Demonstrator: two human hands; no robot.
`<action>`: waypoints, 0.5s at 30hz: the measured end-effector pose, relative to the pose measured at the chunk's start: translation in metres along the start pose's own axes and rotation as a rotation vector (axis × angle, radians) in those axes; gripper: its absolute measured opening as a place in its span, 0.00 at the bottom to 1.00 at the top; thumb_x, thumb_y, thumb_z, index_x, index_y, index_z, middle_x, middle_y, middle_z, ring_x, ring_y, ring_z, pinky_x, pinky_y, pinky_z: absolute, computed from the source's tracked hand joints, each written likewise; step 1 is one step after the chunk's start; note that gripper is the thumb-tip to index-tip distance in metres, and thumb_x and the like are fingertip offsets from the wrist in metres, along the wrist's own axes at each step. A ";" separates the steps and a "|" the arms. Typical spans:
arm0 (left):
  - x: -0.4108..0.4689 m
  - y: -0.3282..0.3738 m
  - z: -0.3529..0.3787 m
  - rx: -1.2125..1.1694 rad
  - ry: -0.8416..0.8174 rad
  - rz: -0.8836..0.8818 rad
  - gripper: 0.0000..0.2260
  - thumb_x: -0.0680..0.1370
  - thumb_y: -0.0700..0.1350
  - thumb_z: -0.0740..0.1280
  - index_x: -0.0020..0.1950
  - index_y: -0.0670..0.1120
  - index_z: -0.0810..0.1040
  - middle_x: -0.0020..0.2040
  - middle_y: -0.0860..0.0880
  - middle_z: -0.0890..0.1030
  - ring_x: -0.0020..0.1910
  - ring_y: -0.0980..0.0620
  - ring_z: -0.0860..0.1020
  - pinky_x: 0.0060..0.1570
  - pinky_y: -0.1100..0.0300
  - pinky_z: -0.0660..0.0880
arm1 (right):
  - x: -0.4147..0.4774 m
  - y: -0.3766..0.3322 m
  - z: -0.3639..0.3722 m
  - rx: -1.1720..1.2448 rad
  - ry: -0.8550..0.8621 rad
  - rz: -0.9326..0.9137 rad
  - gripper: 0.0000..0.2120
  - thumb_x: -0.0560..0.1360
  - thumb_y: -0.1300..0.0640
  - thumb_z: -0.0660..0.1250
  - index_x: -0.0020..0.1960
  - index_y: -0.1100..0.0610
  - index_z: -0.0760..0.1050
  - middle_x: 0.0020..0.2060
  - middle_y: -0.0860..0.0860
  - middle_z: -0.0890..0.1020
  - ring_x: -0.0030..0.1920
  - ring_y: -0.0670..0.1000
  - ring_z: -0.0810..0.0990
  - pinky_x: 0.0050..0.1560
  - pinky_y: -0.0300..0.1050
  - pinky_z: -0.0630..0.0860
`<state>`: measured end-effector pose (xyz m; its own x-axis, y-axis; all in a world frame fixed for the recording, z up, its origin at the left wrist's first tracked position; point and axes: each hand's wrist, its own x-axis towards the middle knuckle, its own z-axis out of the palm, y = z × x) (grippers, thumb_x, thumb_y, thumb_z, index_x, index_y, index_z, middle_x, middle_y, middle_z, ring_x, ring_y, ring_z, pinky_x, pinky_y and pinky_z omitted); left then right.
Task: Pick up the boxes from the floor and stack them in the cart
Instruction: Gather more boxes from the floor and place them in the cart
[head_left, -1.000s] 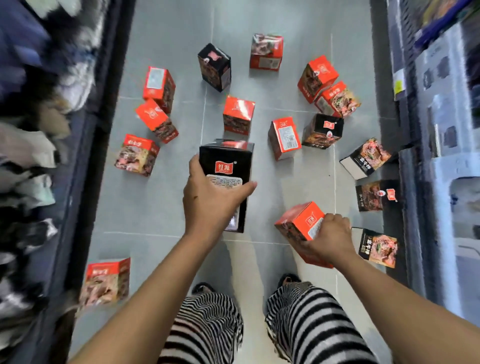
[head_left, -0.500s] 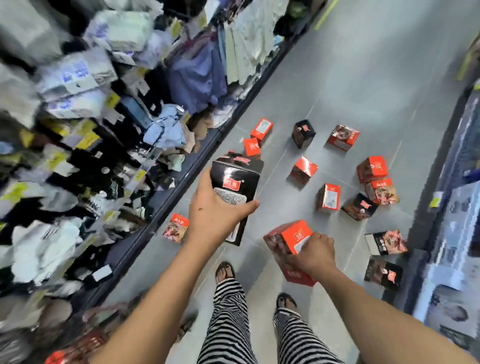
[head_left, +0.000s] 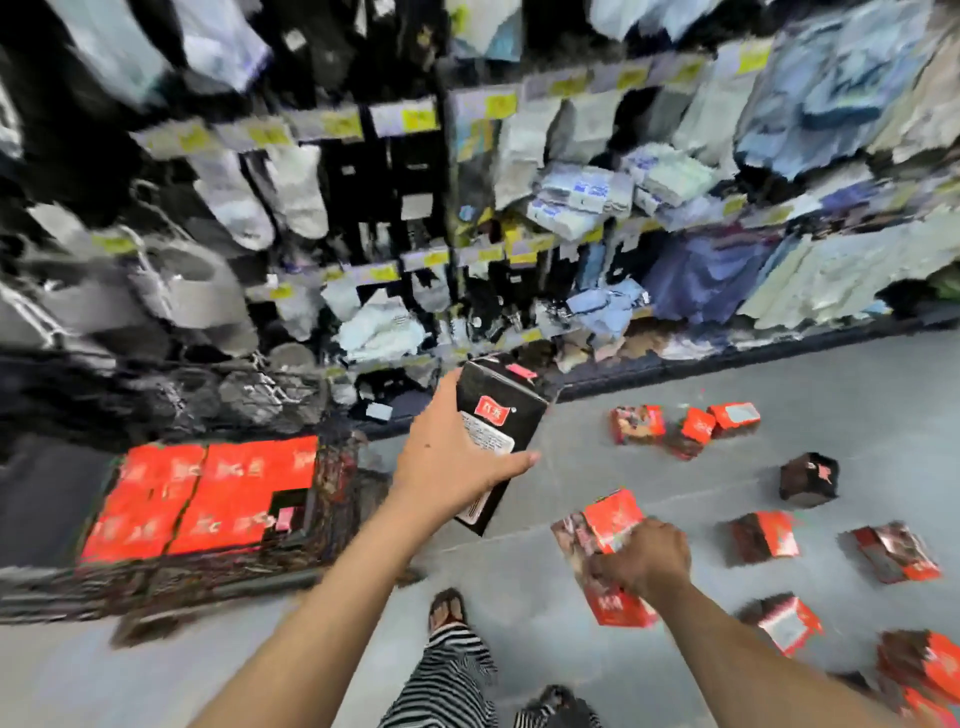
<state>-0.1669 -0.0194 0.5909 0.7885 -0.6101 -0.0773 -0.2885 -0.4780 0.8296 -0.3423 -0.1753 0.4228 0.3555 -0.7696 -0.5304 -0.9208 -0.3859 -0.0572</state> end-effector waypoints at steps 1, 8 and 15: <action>-0.007 -0.013 -0.015 -0.012 0.030 -0.023 0.36 0.59 0.54 0.81 0.61 0.59 0.66 0.50 0.61 0.78 0.51 0.60 0.77 0.52 0.64 0.73 | -0.005 -0.015 -0.002 -0.011 0.003 -0.022 0.43 0.53 0.30 0.68 0.58 0.58 0.75 0.55 0.54 0.79 0.59 0.55 0.76 0.59 0.43 0.70; -0.032 -0.114 -0.113 -0.022 0.241 -0.223 0.45 0.53 0.63 0.79 0.66 0.55 0.68 0.59 0.55 0.77 0.58 0.55 0.76 0.58 0.49 0.75 | -0.024 -0.128 -0.008 -0.075 -0.069 -0.188 0.43 0.50 0.28 0.69 0.57 0.54 0.76 0.54 0.52 0.81 0.57 0.54 0.78 0.57 0.43 0.71; -0.029 -0.205 -0.203 -0.033 0.412 -0.339 0.39 0.54 0.60 0.78 0.62 0.54 0.70 0.55 0.55 0.75 0.57 0.54 0.74 0.60 0.51 0.74 | -0.034 -0.262 -0.021 -0.227 -0.100 -0.339 0.37 0.57 0.28 0.70 0.55 0.54 0.77 0.52 0.50 0.80 0.55 0.51 0.77 0.55 0.42 0.68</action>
<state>-0.0206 0.2247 0.5353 0.9844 -0.1228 -0.1257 0.0313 -0.5813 0.8131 -0.1100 -0.0589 0.4731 0.6042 -0.5310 -0.5941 -0.6918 -0.7195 -0.0605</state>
